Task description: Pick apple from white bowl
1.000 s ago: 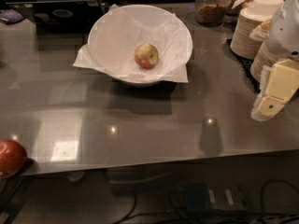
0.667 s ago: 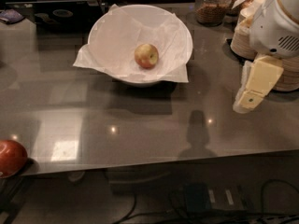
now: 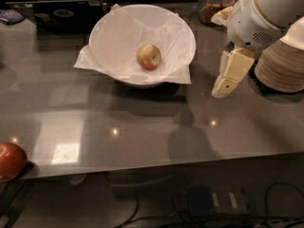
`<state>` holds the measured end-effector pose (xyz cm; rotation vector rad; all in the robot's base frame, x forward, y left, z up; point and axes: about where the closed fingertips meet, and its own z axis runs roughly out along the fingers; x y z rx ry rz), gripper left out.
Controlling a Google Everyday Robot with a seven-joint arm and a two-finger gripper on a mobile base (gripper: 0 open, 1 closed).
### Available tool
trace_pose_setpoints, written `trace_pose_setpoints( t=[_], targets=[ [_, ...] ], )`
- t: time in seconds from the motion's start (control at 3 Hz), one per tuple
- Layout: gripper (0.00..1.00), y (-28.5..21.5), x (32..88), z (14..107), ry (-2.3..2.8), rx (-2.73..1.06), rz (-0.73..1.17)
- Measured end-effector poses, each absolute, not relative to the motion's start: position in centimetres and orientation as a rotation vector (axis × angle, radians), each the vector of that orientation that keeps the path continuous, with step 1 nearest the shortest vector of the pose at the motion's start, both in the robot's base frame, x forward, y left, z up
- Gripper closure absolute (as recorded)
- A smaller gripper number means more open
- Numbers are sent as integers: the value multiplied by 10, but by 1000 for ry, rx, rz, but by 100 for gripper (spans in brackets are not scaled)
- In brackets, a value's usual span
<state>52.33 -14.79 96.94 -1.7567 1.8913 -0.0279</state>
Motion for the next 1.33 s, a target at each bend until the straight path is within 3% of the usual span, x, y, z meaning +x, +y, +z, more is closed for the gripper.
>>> trace_pose_setpoints(
  t=[0.67,1.33],
  targets=[
    [0,-147,527,969,1891,-1753,-62],
    [0,-137,590,956,1838,-1666,-64]
  ],
)
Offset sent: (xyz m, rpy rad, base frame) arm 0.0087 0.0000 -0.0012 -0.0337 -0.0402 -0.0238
